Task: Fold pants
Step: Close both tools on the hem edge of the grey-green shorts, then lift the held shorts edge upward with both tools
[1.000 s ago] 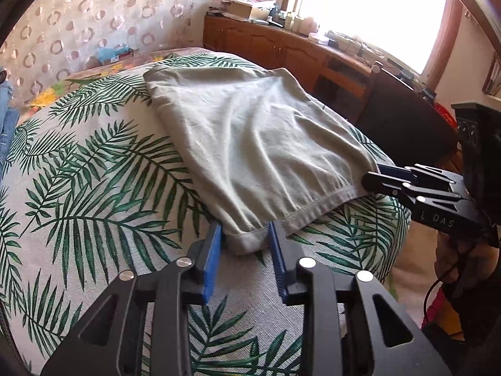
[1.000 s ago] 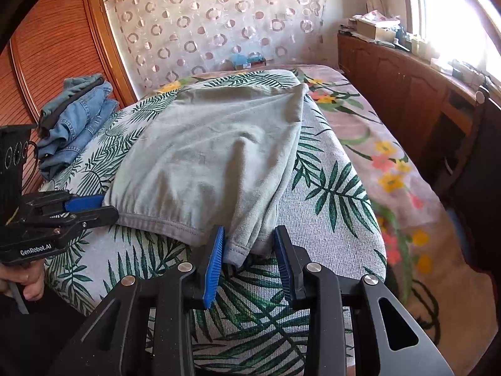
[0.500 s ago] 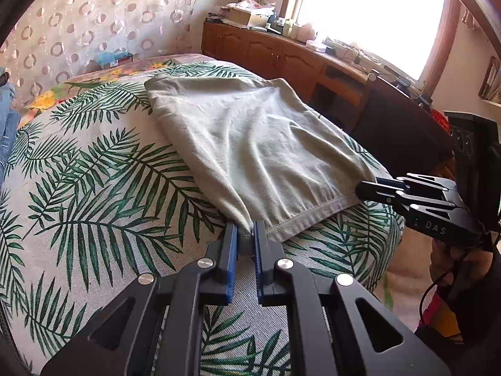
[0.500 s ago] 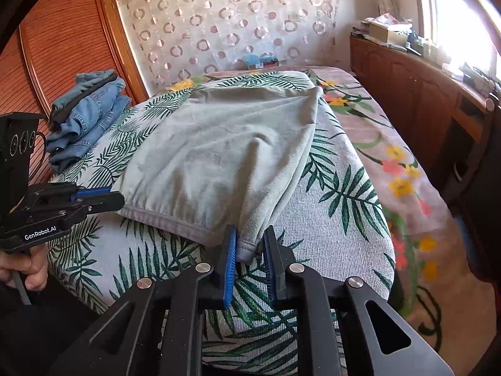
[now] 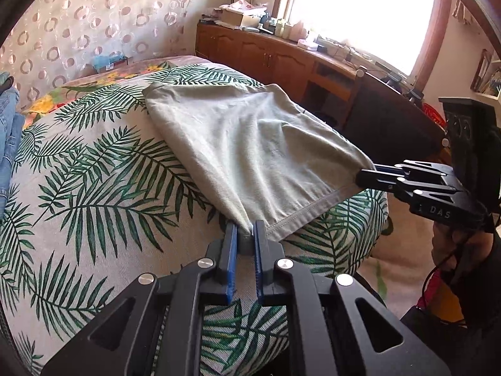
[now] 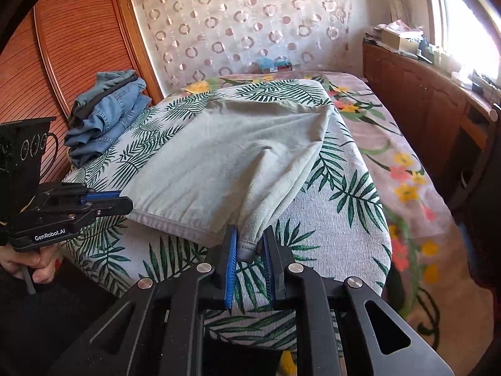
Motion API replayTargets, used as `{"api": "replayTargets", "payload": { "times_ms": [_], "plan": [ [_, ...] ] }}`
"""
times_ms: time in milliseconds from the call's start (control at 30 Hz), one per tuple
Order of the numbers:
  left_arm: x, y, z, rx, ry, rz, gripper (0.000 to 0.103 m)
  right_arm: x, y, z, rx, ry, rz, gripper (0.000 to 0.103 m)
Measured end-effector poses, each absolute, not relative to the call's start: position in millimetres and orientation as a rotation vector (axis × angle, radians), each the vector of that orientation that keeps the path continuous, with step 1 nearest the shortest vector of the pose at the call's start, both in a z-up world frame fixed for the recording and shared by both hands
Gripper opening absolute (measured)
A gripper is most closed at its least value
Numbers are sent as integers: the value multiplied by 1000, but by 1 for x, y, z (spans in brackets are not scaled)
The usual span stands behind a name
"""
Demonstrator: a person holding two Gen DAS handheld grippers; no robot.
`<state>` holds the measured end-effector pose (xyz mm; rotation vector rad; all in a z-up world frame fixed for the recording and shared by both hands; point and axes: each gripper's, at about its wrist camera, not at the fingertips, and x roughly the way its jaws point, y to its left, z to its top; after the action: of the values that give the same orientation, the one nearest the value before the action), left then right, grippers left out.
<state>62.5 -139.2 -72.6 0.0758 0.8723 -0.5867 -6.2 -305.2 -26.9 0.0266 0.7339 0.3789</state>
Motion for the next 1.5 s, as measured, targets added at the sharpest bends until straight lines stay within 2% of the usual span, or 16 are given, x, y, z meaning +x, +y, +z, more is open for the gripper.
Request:
{"api": "replayTargets", "payload": {
  "times_ms": [267,367,433,467,667,767,867,900,967,1000,1067,1500],
  "plan": [
    [65,-142,-81,111,890,-554,11,-3,-300,-35,27,737,372,15],
    [68,-142,-86,113,913,-534,16,-1,-297,-40,24,747,365,15],
    [71,-141,-88,109,922,-518,28,-1,-298,-41,19,750,363,15],
    [71,-140,-89,108,921,-512,30,-1,-298,-41,18,751,361,15],
    [74,-140,-91,90,928,-521,33,1,-300,-43,23,756,358,15],
    [75,-137,-92,87,928,-503,43,1,-301,-44,28,759,357,16],
    [78,-134,-93,67,928,-512,44,1,-302,-43,30,757,358,16],
    [77,-134,-93,65,925,-518,44,1,-302,-42,30,756,357,16],
    [76,-136,-93,55,924,-558,32,1,-301,-42,30,752,358,16],
    [76,-137,-94,41,931,-590,21,1,-302,-42,32,751,359,15],
    [74,-139,-92,40,931,-610,12,0,-303,-42,36,751,362,15],
    [36,-123,-32,10,812,-659,10,-32,-297,-3,18,684,439,15]
  ]
}}
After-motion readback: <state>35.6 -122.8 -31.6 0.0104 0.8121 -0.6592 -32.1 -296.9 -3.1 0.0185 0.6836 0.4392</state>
